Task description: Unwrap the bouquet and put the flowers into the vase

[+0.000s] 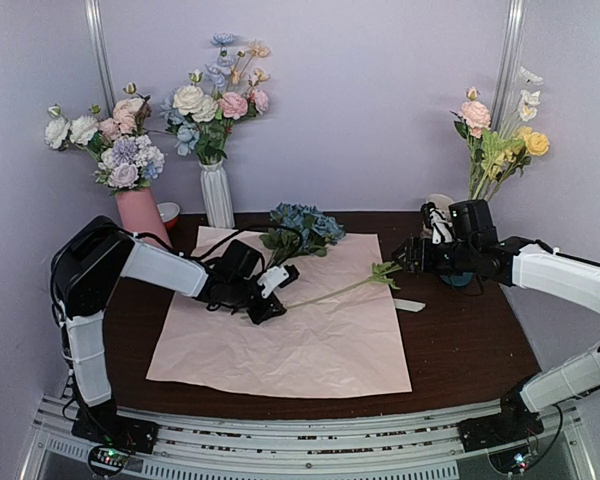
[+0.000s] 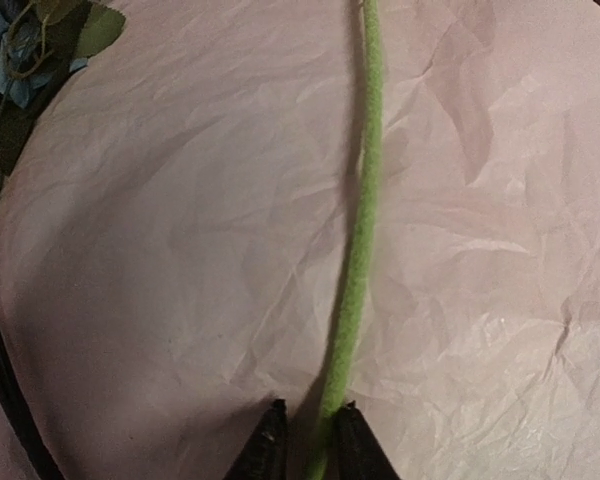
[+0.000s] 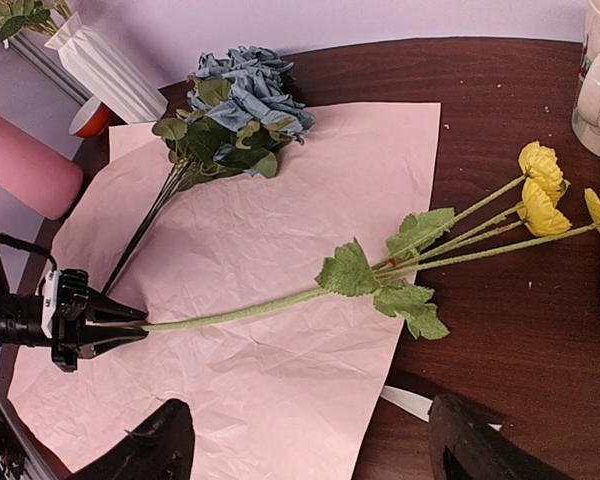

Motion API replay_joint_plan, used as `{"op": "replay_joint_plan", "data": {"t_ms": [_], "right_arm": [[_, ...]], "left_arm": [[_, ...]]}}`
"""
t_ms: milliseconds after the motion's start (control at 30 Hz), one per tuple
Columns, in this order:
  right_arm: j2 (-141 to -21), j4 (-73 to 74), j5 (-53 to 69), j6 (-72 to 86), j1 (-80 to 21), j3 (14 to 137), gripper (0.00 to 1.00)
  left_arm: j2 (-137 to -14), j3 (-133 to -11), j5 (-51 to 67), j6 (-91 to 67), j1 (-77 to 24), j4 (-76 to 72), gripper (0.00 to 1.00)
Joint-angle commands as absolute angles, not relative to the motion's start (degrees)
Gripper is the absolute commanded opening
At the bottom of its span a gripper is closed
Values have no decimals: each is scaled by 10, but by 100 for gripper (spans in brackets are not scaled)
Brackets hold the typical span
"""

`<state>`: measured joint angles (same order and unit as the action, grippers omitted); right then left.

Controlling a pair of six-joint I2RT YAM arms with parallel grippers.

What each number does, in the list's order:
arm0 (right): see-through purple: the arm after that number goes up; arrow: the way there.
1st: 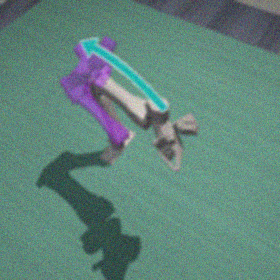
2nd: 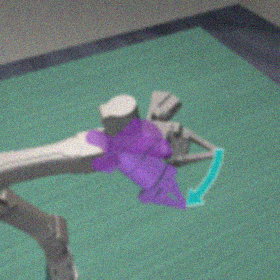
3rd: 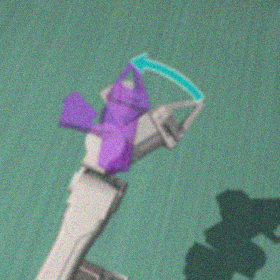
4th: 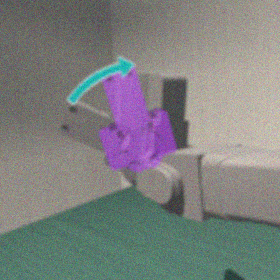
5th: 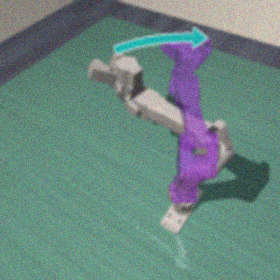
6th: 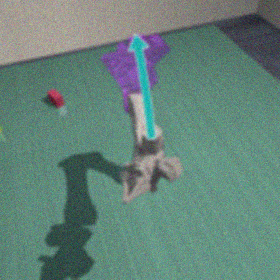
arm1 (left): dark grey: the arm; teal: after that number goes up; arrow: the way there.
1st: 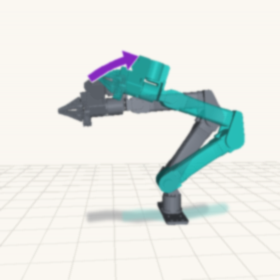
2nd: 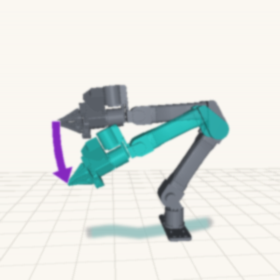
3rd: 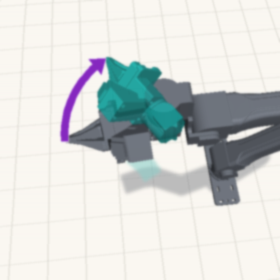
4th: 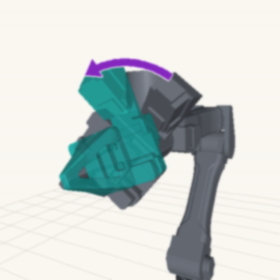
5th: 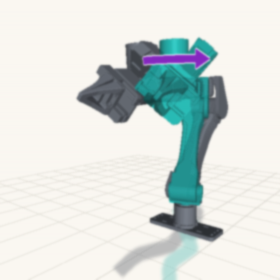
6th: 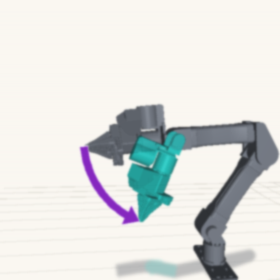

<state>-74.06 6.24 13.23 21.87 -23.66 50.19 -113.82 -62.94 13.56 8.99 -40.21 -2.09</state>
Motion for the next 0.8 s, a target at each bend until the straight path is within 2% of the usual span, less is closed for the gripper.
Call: {"op": "replay_joint_plan", "data": {"t_ms": [0,33,67,300,467,633,767], "right_arm": [[-736,53,138,226,-239,494,82],[-738,52,140,227,-239,494,82],[-740,50,144,228,-239,494,82],[-742,22,178,259,-239,495,82],[-755,-84,264,346,-242,462,82],[-778,-179,290,418,-249,437,82],[-811,-308,322,533,-258,414,82]], "left_arm": [[-1141,-628,151,91,-398,-59,8],[-1139,-621,152,88,-399,-71,2],[-1134,-614,154,84,-399,-83,0],[-1095,-569,175,45,-400,-144,0],[-1063,-547,184,6,-411,-177,0],[-1032,-535,210,-58,-417,-209,0],[-999,-519,227,-98,-420,-227,0]]}}
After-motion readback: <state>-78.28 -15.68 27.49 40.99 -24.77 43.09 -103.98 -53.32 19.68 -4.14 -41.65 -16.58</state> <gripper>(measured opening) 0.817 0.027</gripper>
